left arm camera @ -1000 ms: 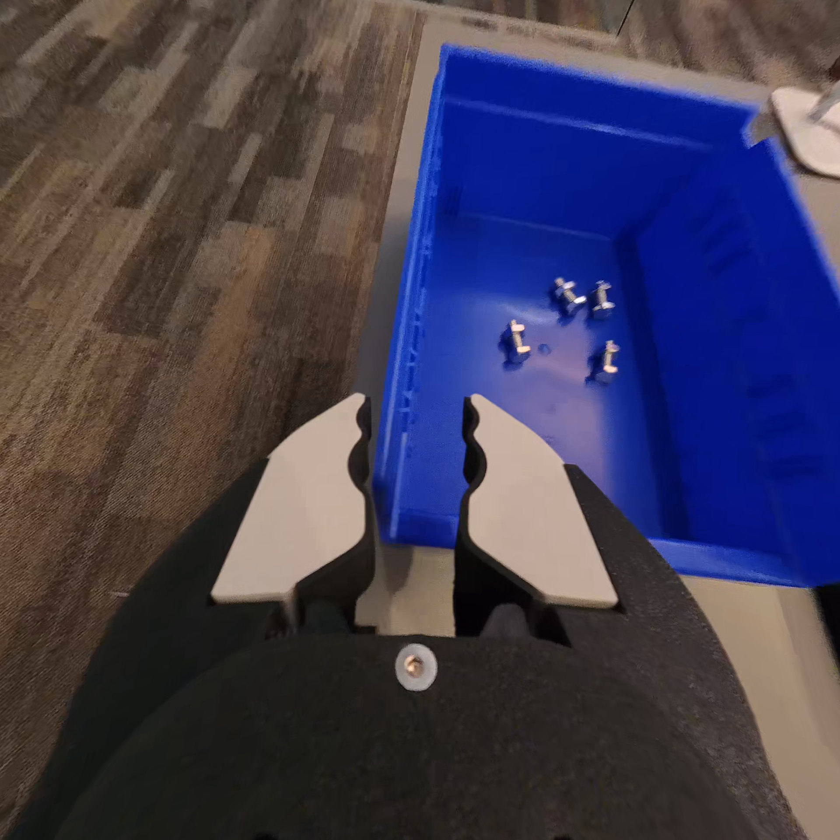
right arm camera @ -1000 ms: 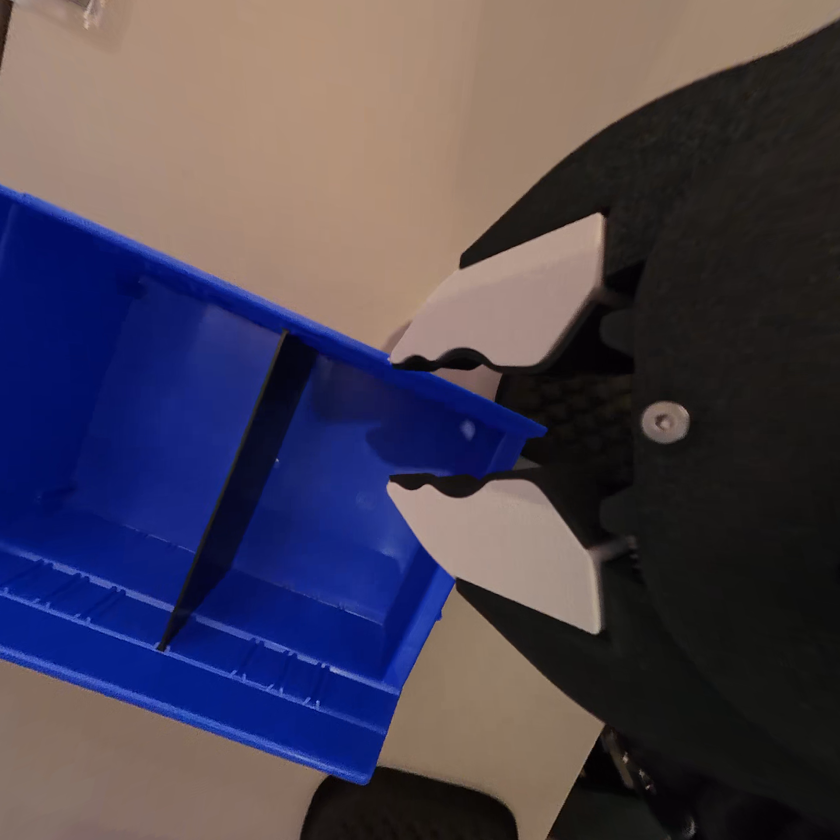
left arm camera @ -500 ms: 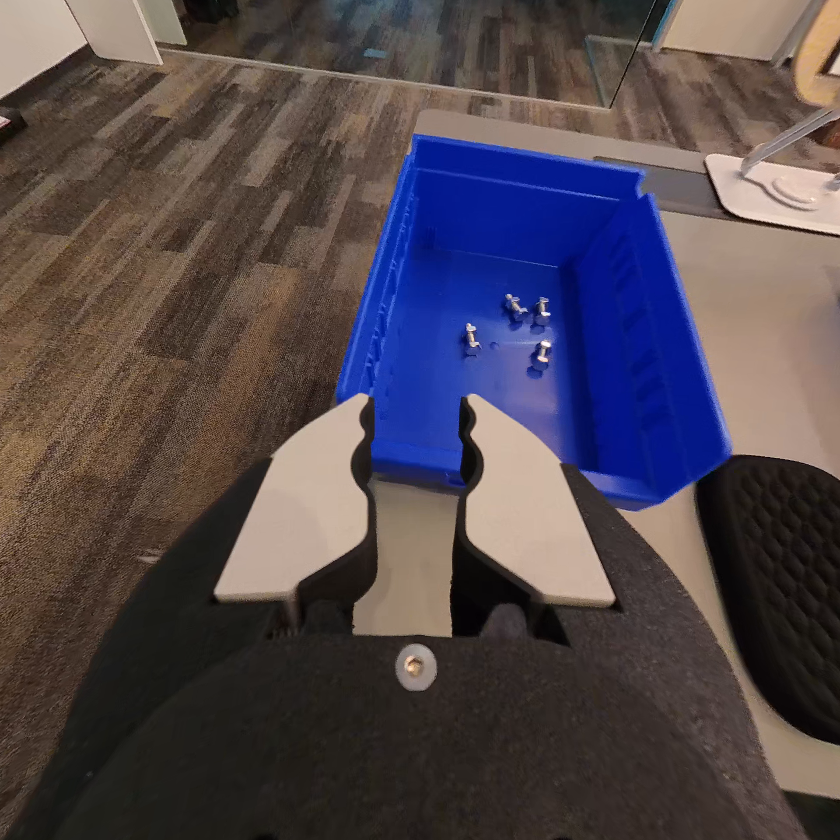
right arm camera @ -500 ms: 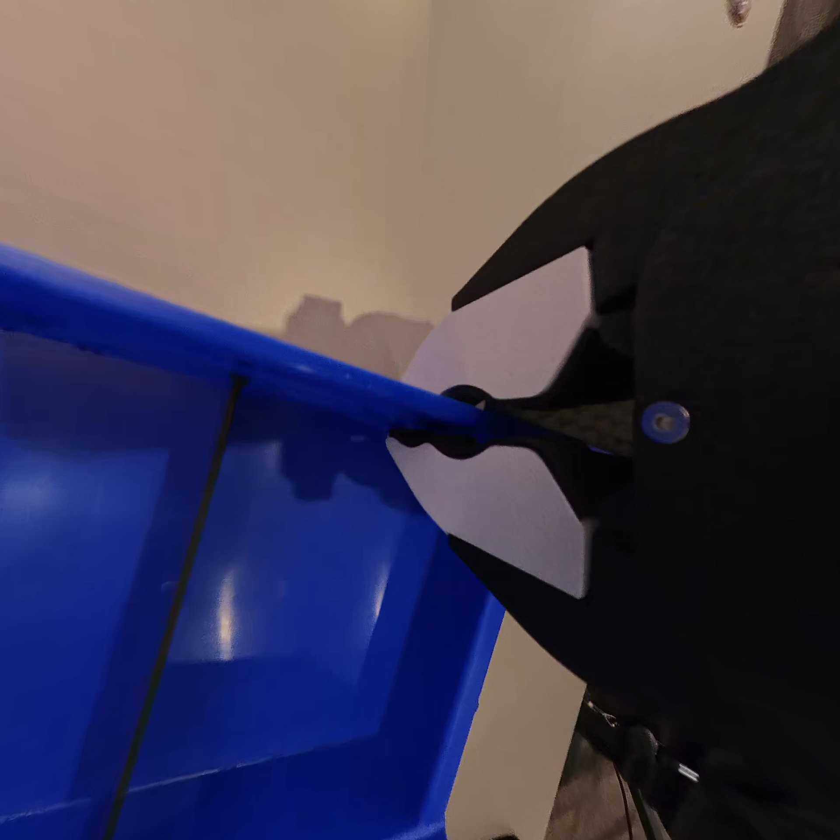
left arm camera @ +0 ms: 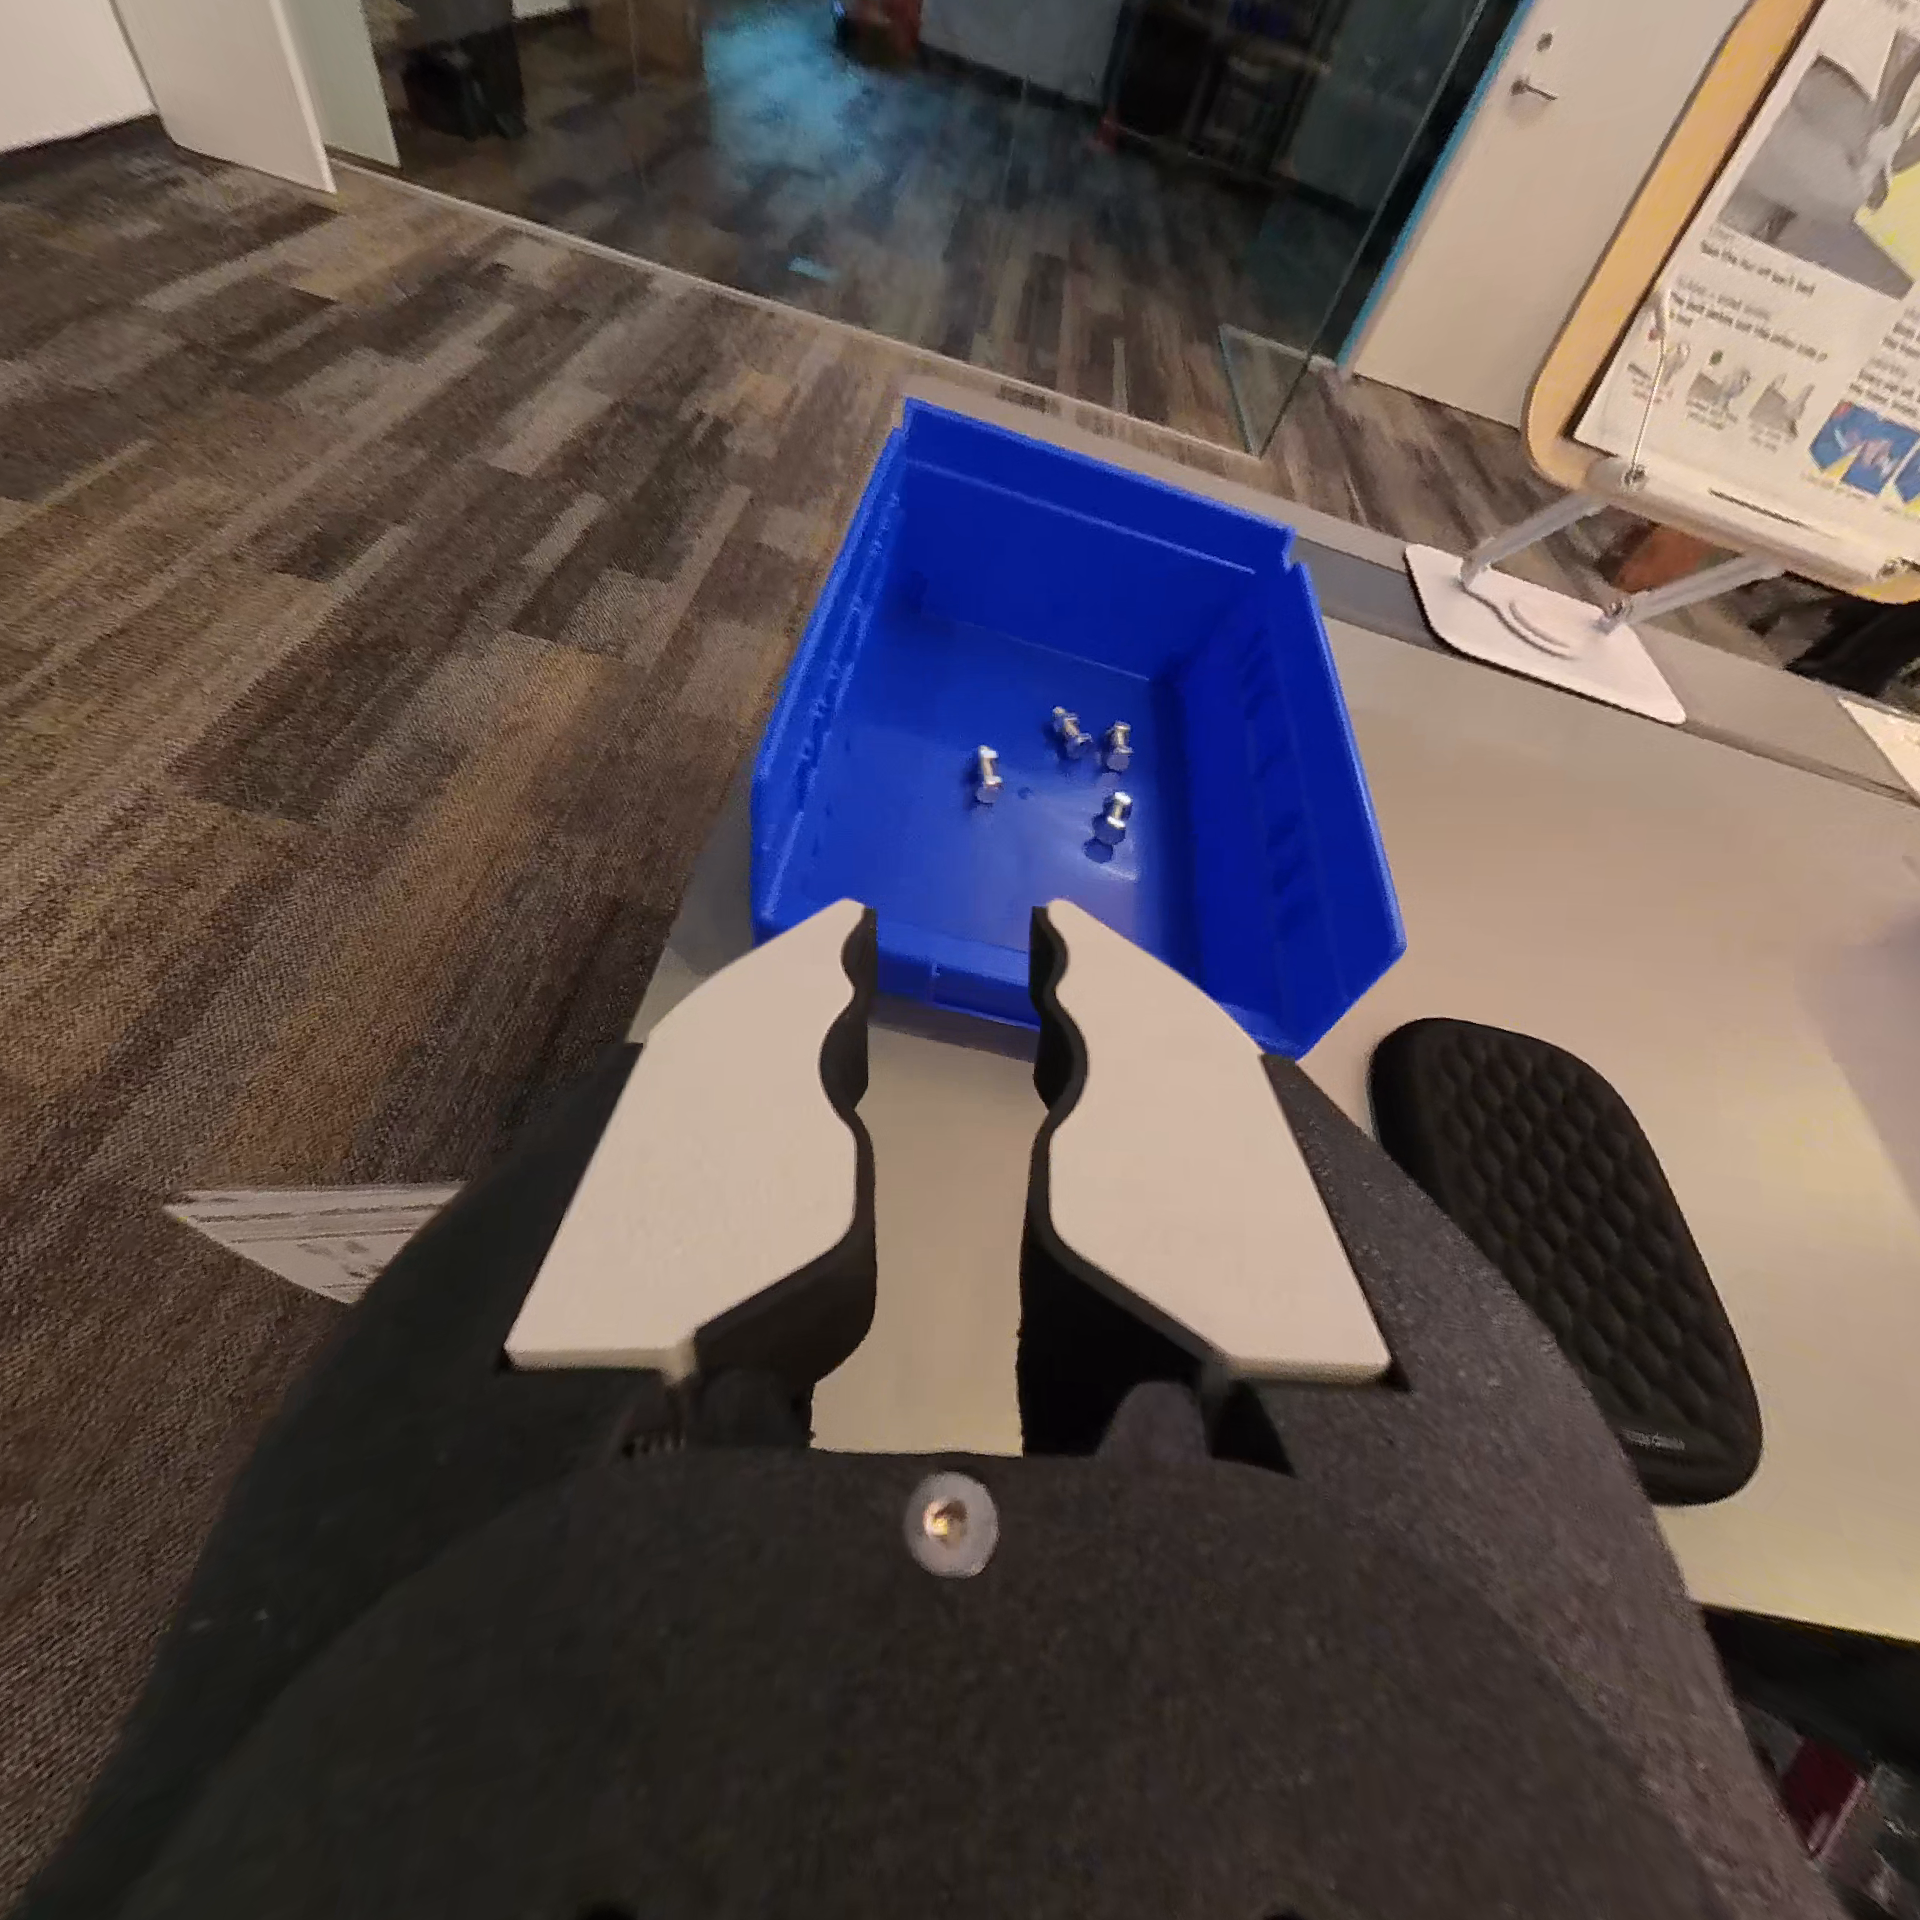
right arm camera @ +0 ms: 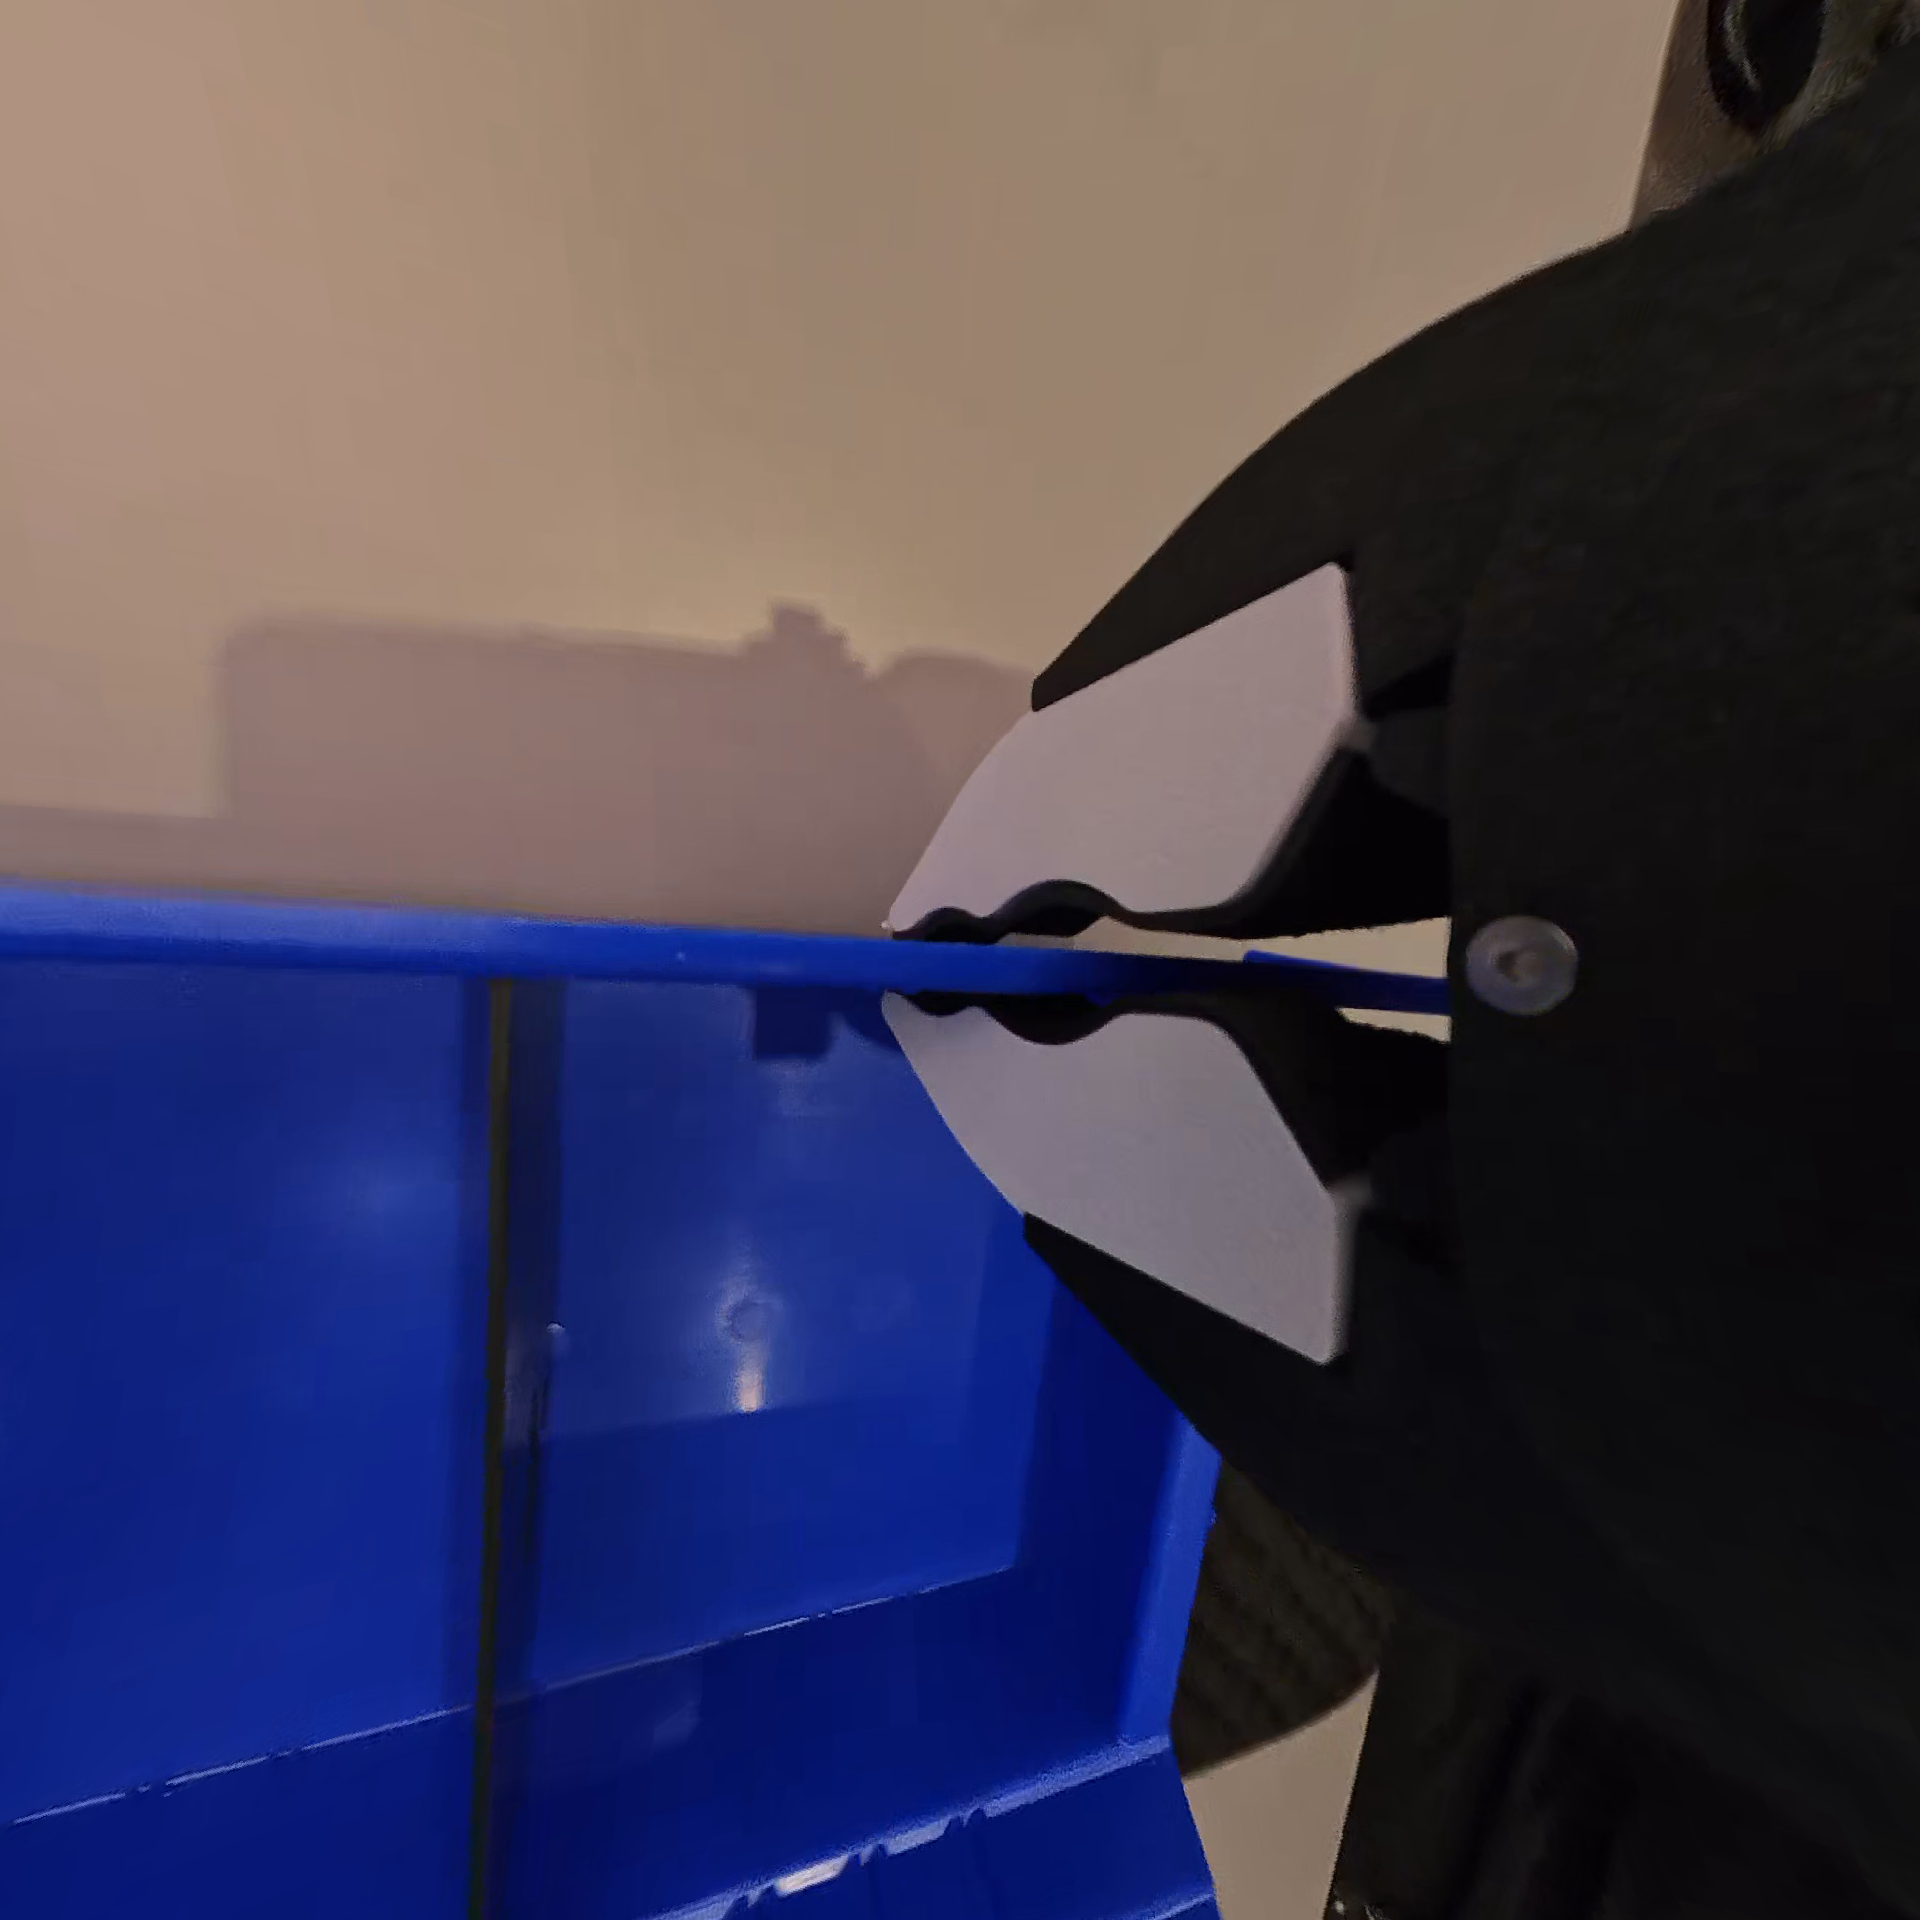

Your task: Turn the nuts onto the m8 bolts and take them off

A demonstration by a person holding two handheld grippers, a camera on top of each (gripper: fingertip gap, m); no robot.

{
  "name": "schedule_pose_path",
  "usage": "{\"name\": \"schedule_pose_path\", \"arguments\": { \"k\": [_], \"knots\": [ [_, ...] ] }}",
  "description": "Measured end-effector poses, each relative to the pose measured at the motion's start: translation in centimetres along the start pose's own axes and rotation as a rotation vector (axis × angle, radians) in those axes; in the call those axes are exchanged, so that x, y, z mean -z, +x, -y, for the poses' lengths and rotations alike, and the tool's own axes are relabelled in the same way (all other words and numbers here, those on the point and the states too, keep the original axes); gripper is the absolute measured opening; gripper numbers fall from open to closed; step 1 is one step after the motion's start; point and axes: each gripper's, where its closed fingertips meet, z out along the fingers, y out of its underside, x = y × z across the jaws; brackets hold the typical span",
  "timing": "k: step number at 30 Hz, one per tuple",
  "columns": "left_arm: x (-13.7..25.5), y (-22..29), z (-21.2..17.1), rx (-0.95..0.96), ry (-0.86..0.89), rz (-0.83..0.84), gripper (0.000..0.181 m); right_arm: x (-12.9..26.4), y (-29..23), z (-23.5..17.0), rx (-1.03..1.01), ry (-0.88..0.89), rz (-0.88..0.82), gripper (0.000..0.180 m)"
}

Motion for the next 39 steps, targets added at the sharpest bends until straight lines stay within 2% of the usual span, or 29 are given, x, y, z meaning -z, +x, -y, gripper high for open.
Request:
{"name": "schedule_pose_path", "arguments": {
  "k": [4,8,17,21,25,28,30,33,36,39],
  "knots": [
    [0.1,-0.7,-0.5,0.011,-0.032,0.043,0.027,1.7,7.3,-2.4,-0.035,0.028,-0.039,0.006],
    [-0.6,0.3,-0.6,-0.003,-0.045,0.056,0.028,3.2,11.5,-3.8,-0.04,0.041,-0.082,0.005],
    [-3.1,4.6,-0.8,-0.041,-0.088,0.019,0.029,2.3,13.8,-4.0,-0.012,0.056,-0.02,0.005],
    [-3.5,5.8,-1.2,-0.068,-0.1,0.02,0.031,2.4,13.9,-3.9,0.054,0.073,-0.057,0.006],
    [-2.9,6.5,-0.8,-0.092,-0.082,0.009,0.038,4.1,14.0,-3.2,0.062,0.176,-0.136,0.03],
    [-2.4,6.6,0.1,-0.147,-0.072,0.01,0.042,8.3,13.7,-1.5,0.081,0.321,-0.268,0.043],
    [-2.5,6.7,1.1,-0.2,-0.077,0.001,0.047,12.0,11.6,0.4,0.127,0.461,-0.335,0.053],
    [-3.6,6.5,3.1,-0.303,-0.099,0.015,0.056,17.9,4.7,4.3,0.25,0.747,-0.327,0.058],
    [-5.9,7.4,5.1,-0.384,-0.128,-0.041,0.056,22.4,-5.6,7.6,0.386,1.053,-0.131,0.058],
    [-8.8,8.7,5.9,-0.428,-0.169,-0.094,0.044,23.5,-15.0,9.1,0.508,1.215,0.133,0.05]
  ]
}}
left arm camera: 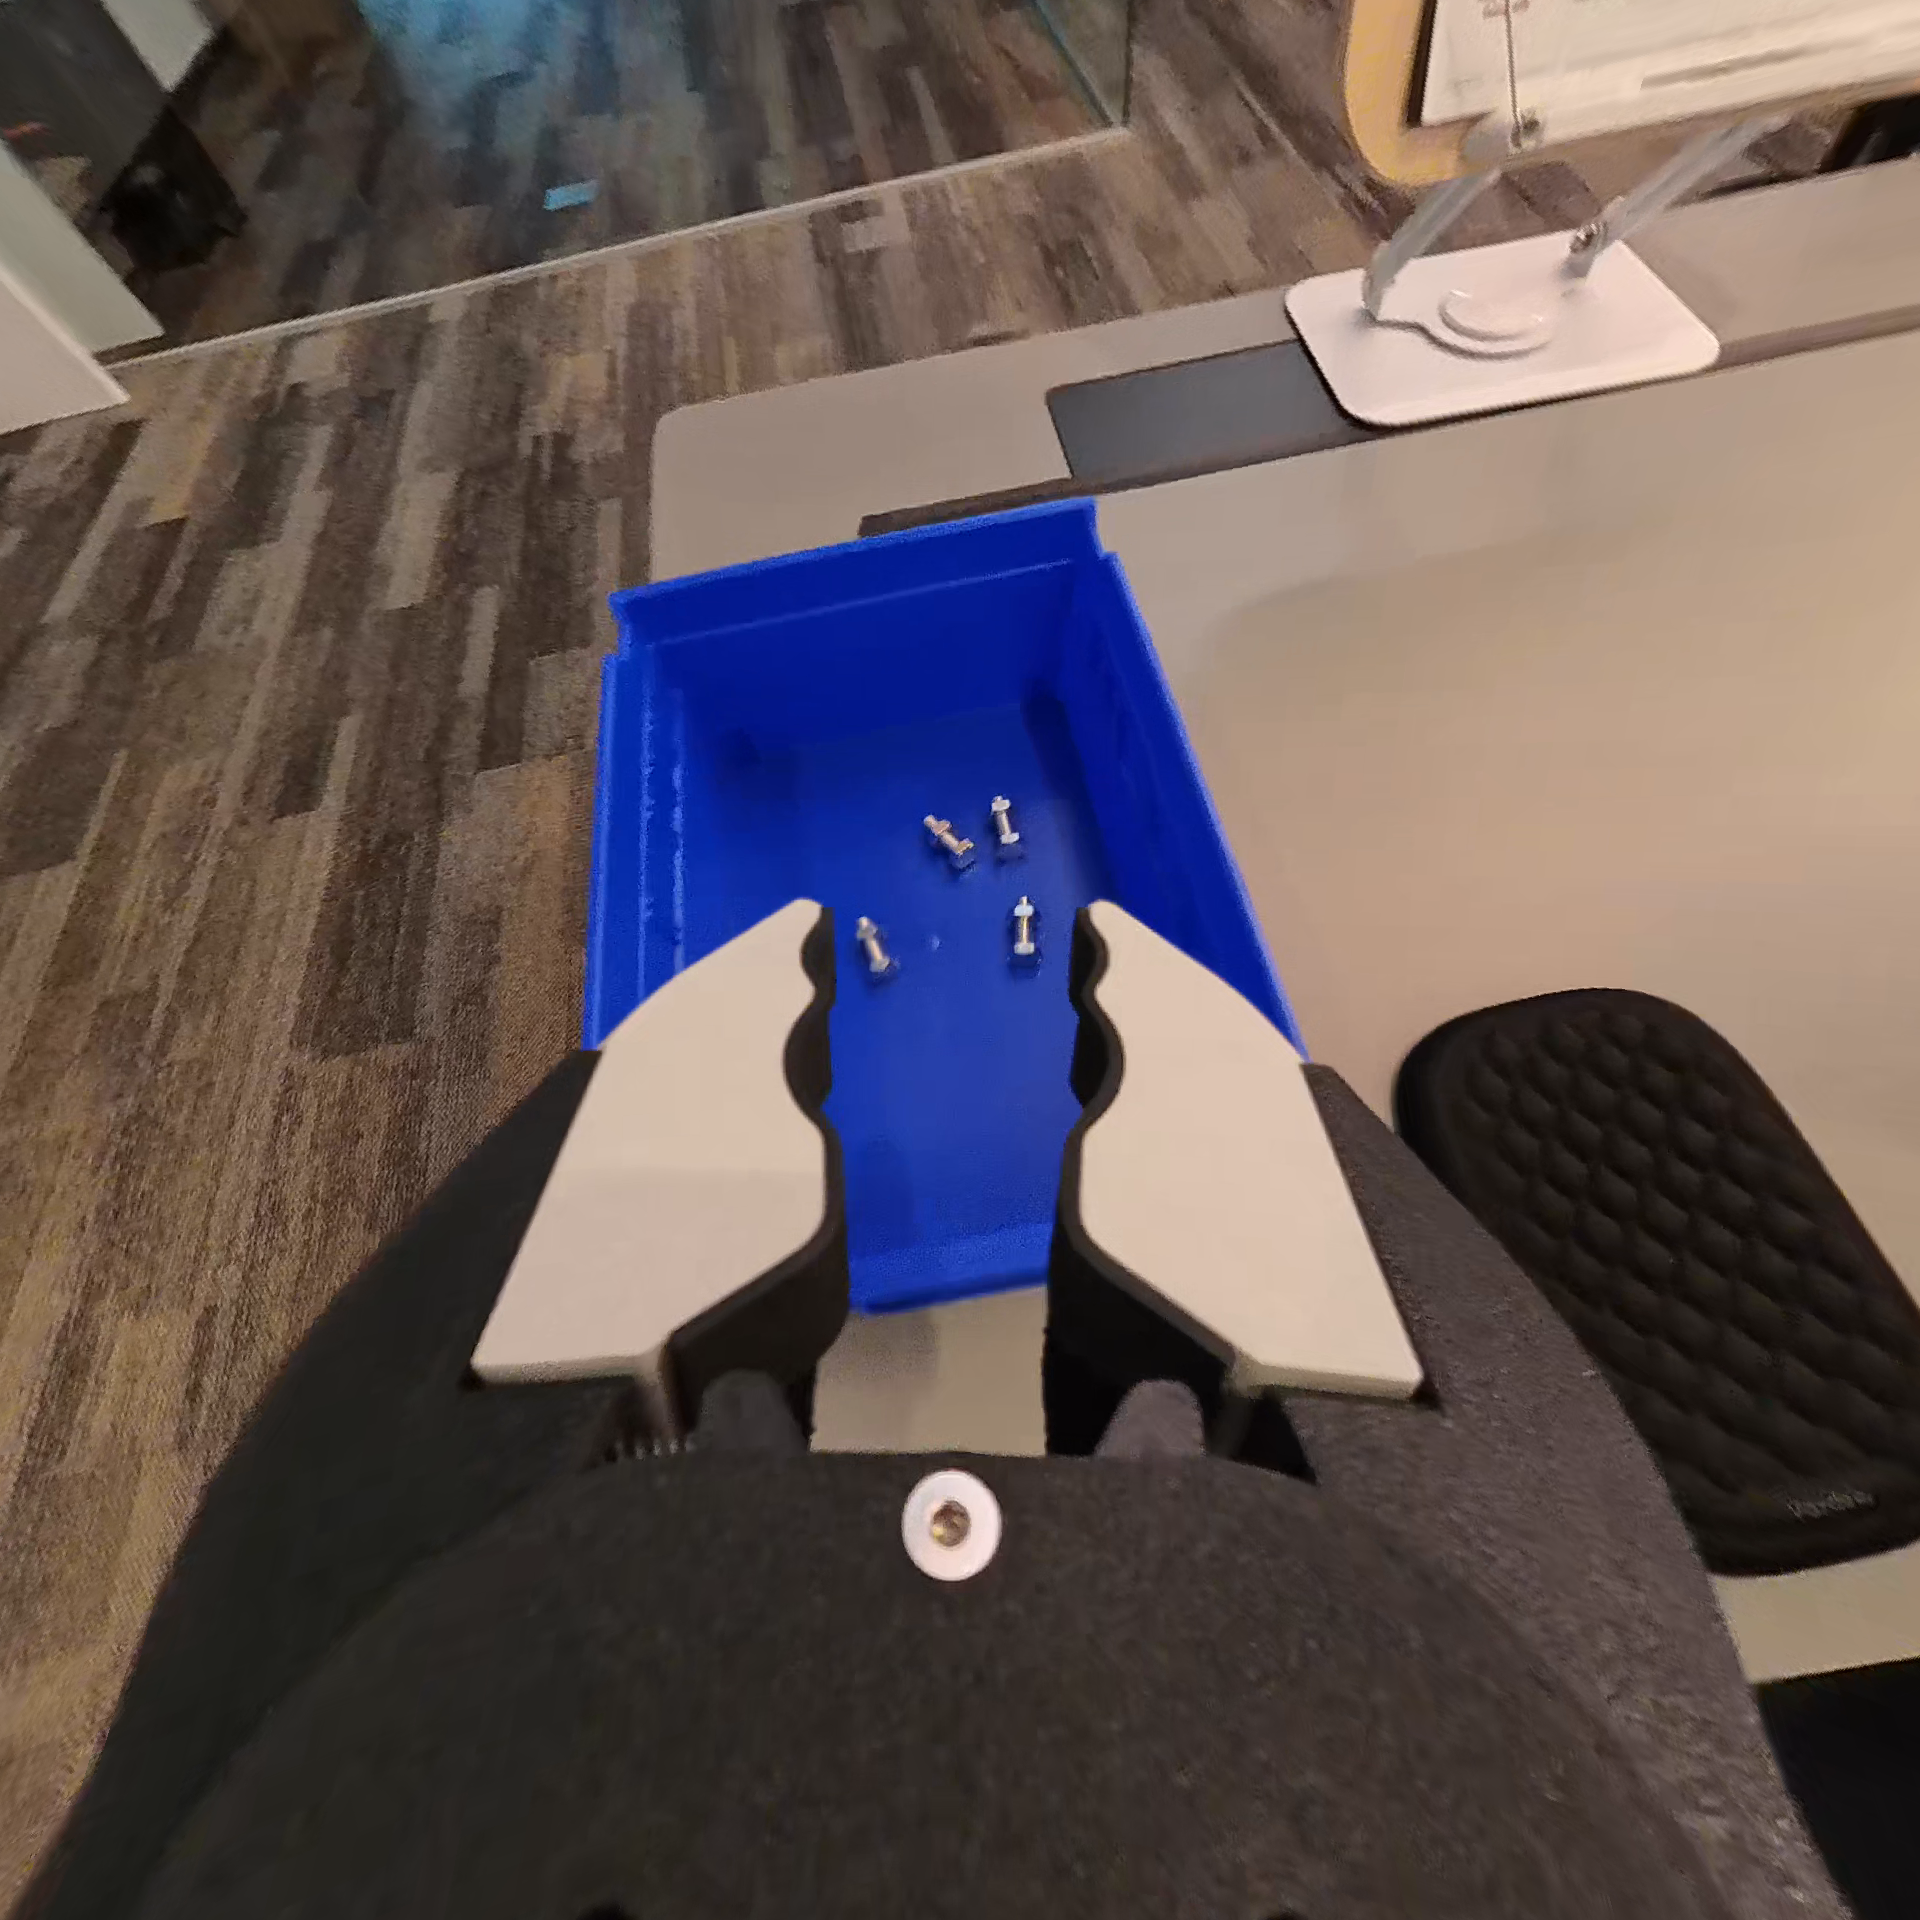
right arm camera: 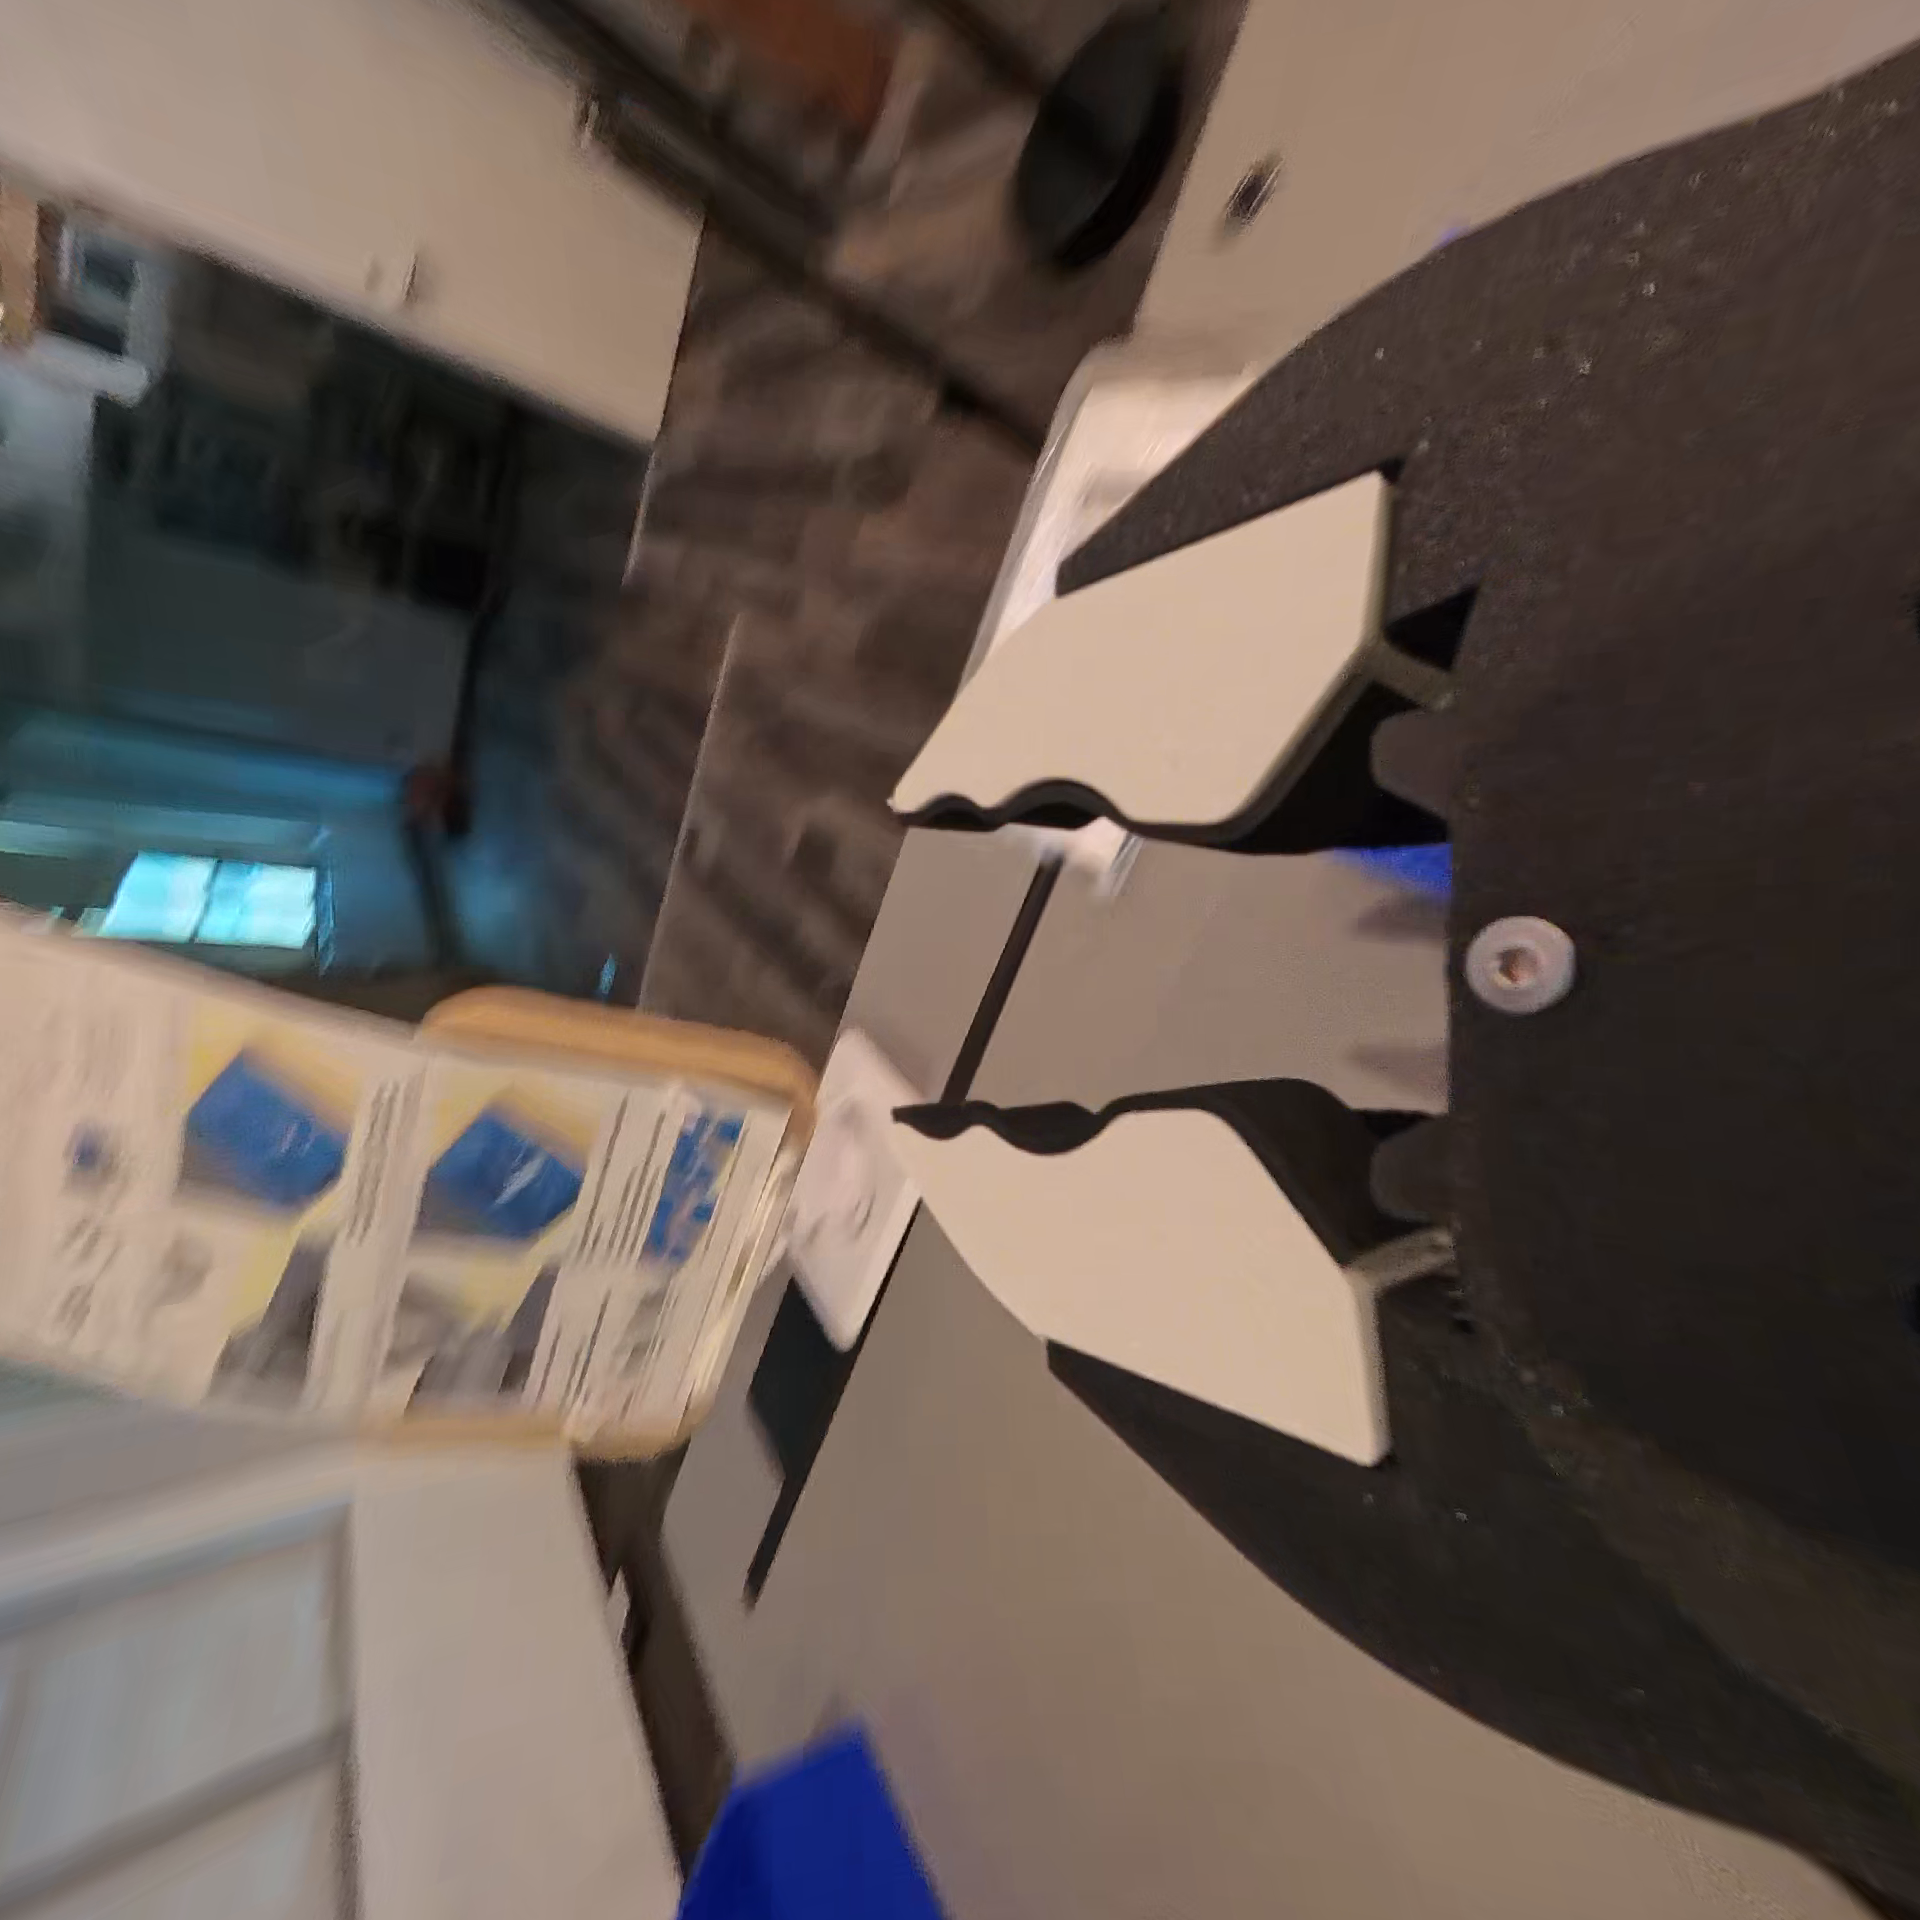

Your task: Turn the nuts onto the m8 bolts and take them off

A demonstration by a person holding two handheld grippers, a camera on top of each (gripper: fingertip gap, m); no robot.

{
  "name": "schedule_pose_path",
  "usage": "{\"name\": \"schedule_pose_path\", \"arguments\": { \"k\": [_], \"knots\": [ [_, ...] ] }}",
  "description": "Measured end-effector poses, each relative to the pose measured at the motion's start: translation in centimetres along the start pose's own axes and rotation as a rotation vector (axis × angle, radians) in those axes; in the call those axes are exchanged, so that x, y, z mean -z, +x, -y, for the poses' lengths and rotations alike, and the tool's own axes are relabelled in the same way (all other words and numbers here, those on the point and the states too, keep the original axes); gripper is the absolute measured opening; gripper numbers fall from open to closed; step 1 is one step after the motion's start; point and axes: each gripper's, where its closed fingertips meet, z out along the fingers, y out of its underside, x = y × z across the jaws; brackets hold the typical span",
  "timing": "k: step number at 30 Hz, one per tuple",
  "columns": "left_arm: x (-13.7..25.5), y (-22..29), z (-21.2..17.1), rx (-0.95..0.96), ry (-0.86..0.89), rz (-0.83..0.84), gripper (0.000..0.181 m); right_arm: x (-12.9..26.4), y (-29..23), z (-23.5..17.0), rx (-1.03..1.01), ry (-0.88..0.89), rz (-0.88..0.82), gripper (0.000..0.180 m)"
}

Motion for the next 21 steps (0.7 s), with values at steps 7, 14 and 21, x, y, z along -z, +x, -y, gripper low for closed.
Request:
{"name": "schedule_pose_path", "arguments": {
  "k": [7,14,21],
  "knots": [
    [-7.2,0.7,-2.0,-0.052,-0.231,-0.088,0.037,-8.0,-12.8,-1.3,-0.038,-0.022,0.373,0.045],
    [-12.9,-2.4,-8.4,0.127,-0.534,0.003,0.023,-11.6,-20.9,-0.7,0.038,-0.052,0.555,0.044],
    [-16.1,-3.4,-10.9,0.391,-0.609,0.001,0.024,-13.5,-23.1,-1.0,0.022,-0.078,0.628,0.041]
  ]
}}
